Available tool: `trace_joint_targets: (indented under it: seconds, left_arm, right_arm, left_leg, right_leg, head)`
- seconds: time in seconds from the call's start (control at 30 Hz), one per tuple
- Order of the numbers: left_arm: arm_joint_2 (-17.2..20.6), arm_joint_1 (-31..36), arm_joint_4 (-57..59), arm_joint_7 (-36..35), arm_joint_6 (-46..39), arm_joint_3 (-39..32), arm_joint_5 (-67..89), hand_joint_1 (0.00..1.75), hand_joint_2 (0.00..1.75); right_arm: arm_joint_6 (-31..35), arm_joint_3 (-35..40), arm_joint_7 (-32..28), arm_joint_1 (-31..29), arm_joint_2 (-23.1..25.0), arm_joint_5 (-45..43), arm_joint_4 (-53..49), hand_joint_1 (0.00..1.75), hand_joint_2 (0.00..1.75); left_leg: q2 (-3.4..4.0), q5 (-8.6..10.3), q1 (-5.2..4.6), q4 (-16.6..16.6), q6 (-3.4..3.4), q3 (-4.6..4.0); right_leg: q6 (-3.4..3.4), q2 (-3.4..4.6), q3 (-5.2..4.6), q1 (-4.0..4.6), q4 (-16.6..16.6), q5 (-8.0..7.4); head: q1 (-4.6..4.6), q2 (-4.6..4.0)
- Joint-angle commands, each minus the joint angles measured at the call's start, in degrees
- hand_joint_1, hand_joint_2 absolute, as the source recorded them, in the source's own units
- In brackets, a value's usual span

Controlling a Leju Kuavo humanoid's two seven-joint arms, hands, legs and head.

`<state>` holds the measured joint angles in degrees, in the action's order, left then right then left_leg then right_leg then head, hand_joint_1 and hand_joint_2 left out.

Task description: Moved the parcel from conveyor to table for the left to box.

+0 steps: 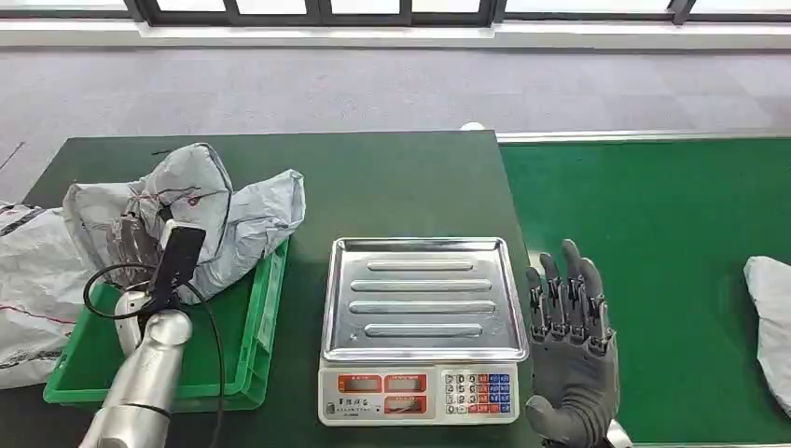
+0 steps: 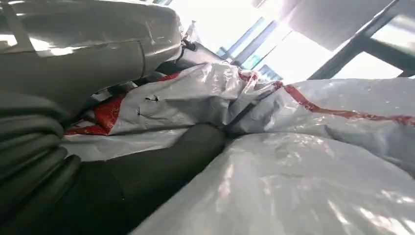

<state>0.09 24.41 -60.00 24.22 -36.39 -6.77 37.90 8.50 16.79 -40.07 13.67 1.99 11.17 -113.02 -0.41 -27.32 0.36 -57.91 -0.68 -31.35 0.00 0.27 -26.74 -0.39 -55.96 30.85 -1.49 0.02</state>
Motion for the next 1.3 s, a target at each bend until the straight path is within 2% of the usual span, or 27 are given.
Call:
trace_joint_targets:
  seconds: [0.03, 0.23, 0.33, 0.37, 0.4, 0.43, 0.7, 1.0, 1.13, 1.23, 1.3]
  left_arm:
    - [0.09, 2.31, 8.74, -0.03, -0.05, -4.54, 0.33, 1.75, 1.75]
    - [-0.26, 1.79, 7.88, -0.26, -0.12, -5.01, 0.63, 1.75, 1.75]
    - [-1.90, -1.42, 2.48, 1.17, 0.92, -4.38, -0.01, 1.75, 1.75]
    - [-2.65, -2.94, 0.07, 1.17, 1.26, -3.75, 0.14, 1.59, 1.75]
    - [-2.87, -4.20, -2.49, 1.06, 2.13, -3.33, -0.19, 0.03, 1.75]
    - [-3.56, -4.73, -3.35, 1.14, 2.02, -2.85, -0.11, 0.00, 0.00]
    - [-6.92, -15.90, -18.90, 2.26, 2.18, 3.91, -3.90, 0.00, 0.00]
    - [-6.86, -17.52, -20.65, 3.13, 1.99, 4.94, -6.31, 0.00, 0.00]
    - [-8.53, -24.63, -27.07, 5.16, 2.51, 8.94, -10.38, 0.00, 0.00]
    - [-8.97, -24.90, -25.33, 6.54, 2.72, 11.03, -12.55, 0.00, 0.00]
    - [-10.12, -24.38, -23.81, 6.30, -0.13, 10.87, -12.11, 0.00, 0.00]
  right_arm:
    - [-0.31, -1.71, 0.07, -2.00, 0.61, -0.31, 4.51, 0.00, 1.75]
    - [-0.28, -1.48, 0.07, -2.49, 0.46, -0.40, 5.03, 0.00, 1.75]
    - [-0.42, -1.50, 0.07, -2.63, 0.10, -0.70, 5.62, 0.00, 1.75]
    - [-0.47, -1.49, 0.07, -2.55, 0.06, -0.79, 5.81, 0.00, 1.75]
    - [-0.37, -1.44, 0.07, -2.48, 0.00, -0.87, 5.88, 0.00, 1.75]
    - [-0.37, -1.48, 0.07, -2.38, 0.04, -0.93, 6.15, 0.00, 1.75]
    - [-0.81, -1.90, 0.07, -0.98, 0.48, 0.94, 7.58, 0.00, 1.75]
    - [-1.28, -1.77, 0.07, -0.93, 0.34, 2.03, 8.57, 0.00, 1.75]
    - [-4.08, -3.09, 0.07, -0.71, 2.04, 2.97, 13.07, 0.00, 1.75]
    - [-5.76, -5.93, 0.07, -0.76, 2.78, 6.51, 13.48, 0.00, 1.75]
    - [-6.97, -7.24, 0.30, -2.28, 3.04, 9.85, 14.57, 0.00, 1.75]
  left_leg:
    - [0.10, 0.06, -0.05, 0.11, 0.00, 0.05]
    - [0.11, 0.06, -0.07, 0.11, -0.01, 0.11]
    - [0.15, 0.09, -0.10, 0.17, -0.01, 0.12]
    - [0.17, 0.13, -0.10, 0.23, -0.01, 0.09]
    - [0.16, 0.08, -0.11, 0.19, -0.01, 0.16]
    - [0.18, 0.11, -0.12, 0.26, 0.00, 0.14]
    - [0.18, 0.10, -0.18, 0.32, 0.03, 0.18]
    - [0.04, 0.05, -0.22, 0.21, 0.04, 0.24]
    - [0.24, 0.09, -0.23, 0.36, 0.05, 0.28]
    - [0.12, 0.00, -0.23, 0.26, 0.06, 0.40]
    - [0.03, 0.13, -0.25, 0.39, 0.07, 0.27]
  right_leg:
    - [0.01, 0.05, 0.02, -0.05, 0.08, -0.07]
    - [-0.01, 0.04, 0.00, -0.06, 0.09, -0.08]
    - [0.00, 0.07, -0.03, -0.08, 0.11, -0.10]
    - [0.00, 0.08, -0.07, -0.08, 0.16, -0.14]
    - [0.01, 0.08, 0.01, -0.09, 0.11, -0.09]
    - [0.02, 0.09, -0.03, -0.10, 0.17, -0.13]
    - [0.04, 0.07, 0.03, -0.16, 0.26, -0.12]
    - [0.07, -0.02, 0.05, -0.22, 0.11, 0.01]
    - [0.08, 0.16, 0.02, -0.21, 0.26, -0.09]
    - [0.09, 0.04, 0.19, -0.22, 0.17, 0.04]
    - [0.10, -0.05, 0.10, -0.24, 0.31, -0.06]
  head:
    - [-0.02, 0.00]
    - [-0.02, 0.00]
    - [-0.02, 0.00]
    - [-0.04, 0.00]
    - [-0.04, 0.00]
    - [-0.02, 0.00]
    - [-0.04, 0.00]
    - [-0.02, 0.00]
    - [-0.02, 0.00]
    - [-0.04, 0.00]
    - [-0.02, 0.00]
